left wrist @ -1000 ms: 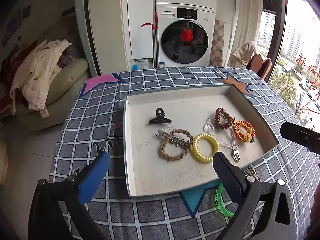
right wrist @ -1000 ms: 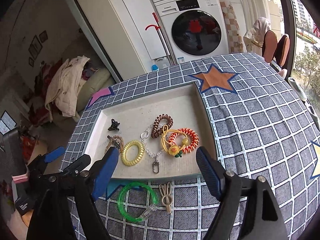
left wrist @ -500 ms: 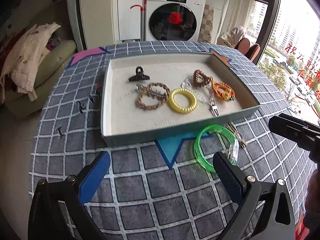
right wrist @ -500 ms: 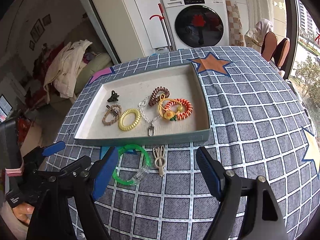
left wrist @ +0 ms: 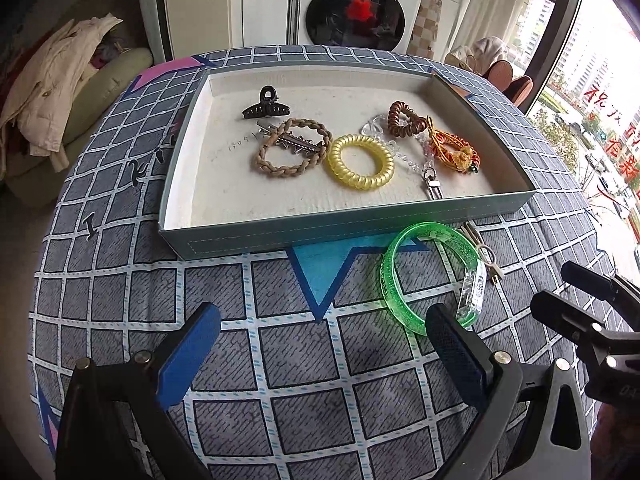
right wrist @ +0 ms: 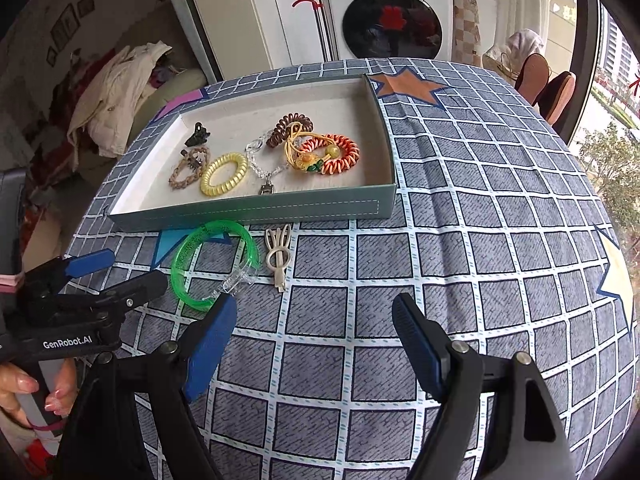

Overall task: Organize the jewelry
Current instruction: 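Withdraw both tools toward the green bangle and white bunny clip, then grasp the white bunny clip with the right tool while the left tool grasps the green bangle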

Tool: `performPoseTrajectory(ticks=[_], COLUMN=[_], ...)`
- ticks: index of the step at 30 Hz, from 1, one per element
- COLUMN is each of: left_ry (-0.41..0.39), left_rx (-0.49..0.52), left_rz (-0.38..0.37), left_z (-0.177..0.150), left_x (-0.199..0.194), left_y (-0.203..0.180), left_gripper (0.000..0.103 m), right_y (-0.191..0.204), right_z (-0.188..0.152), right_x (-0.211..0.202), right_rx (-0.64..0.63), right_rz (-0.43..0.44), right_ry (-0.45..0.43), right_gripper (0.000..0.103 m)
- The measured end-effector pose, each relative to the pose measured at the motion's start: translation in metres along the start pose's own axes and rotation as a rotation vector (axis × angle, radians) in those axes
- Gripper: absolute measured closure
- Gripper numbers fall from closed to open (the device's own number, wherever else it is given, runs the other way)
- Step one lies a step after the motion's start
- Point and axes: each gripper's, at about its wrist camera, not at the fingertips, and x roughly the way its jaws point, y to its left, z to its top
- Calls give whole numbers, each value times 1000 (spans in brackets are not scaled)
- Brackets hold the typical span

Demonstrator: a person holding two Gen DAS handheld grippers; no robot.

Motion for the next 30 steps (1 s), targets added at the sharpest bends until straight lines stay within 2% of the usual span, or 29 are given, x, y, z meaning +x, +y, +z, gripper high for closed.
performPoseTrajectory(ticks=[3, 10, 22, 24, 26, 28, 30], left_ry=[-1, -9, 2, -6, -3, -1, -5], left_rx=[8, 13, 8, 21, 40, 57, 86], left_rz=[12, 30, 50, 60, 60, 57, 58], left_z=[1, 5, 13, 13, 13, 13, 13], left_x=[3, 9, 21, 20, 21, 21, 20], left_y=[-5, -12, -14, -17, -21, -25, -30], left_gripper=[0, 0, 0, 8, 9, 12, 21], right_y=[3, 15, 27, 28, 30, 32, 35], right_z=[-1, -1, 3, 5, 6, 6, 6], right_x=[4, 16, 34, 35, 36, 36, 37], right_rx=[-35, -104, -207, -217, -228, -238, -245], right_rz=[-12, -17, -31, -30, -26, -21, -13], right_ry=[7, 14, -8, -17, -25, -32, -34], right_gripper=[21, 37, 53, 58, 63, 73, 83])
